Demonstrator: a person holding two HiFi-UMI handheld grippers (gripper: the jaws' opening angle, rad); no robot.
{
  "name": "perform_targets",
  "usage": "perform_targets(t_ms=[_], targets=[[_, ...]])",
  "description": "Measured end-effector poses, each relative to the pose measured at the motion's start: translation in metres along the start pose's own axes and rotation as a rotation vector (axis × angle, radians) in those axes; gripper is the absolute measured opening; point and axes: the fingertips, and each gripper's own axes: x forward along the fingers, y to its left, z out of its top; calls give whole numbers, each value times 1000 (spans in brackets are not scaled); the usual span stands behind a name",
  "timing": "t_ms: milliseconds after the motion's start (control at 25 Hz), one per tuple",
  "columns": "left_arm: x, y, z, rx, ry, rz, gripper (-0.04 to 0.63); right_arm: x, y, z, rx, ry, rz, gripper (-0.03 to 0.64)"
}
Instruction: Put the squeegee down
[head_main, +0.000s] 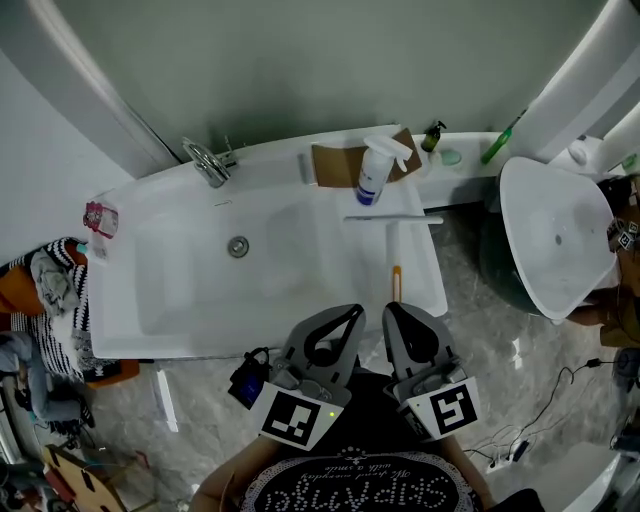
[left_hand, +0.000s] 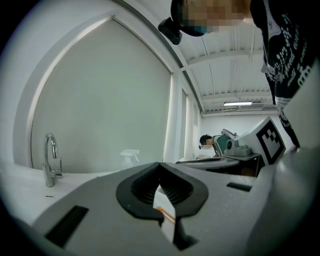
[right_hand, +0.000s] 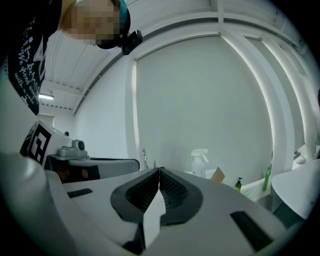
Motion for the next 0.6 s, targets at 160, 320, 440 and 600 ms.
perform_targets(t_ms=[160,320,440,600], targets=[[2,-2,0,-8,3,-3,5,-3,-4,-2,14,3,-2,20],[4,-6,-1,-9,3,-7,5,-7,-6,-2,9,3,-3,20],[3,-8,-2,-15,2,-6,5,-9,-4,-1,3,-1,-1,20],[1,-10,-3,-21,7,-7,5,-12,-4,-1,5,-2,-6,20]])
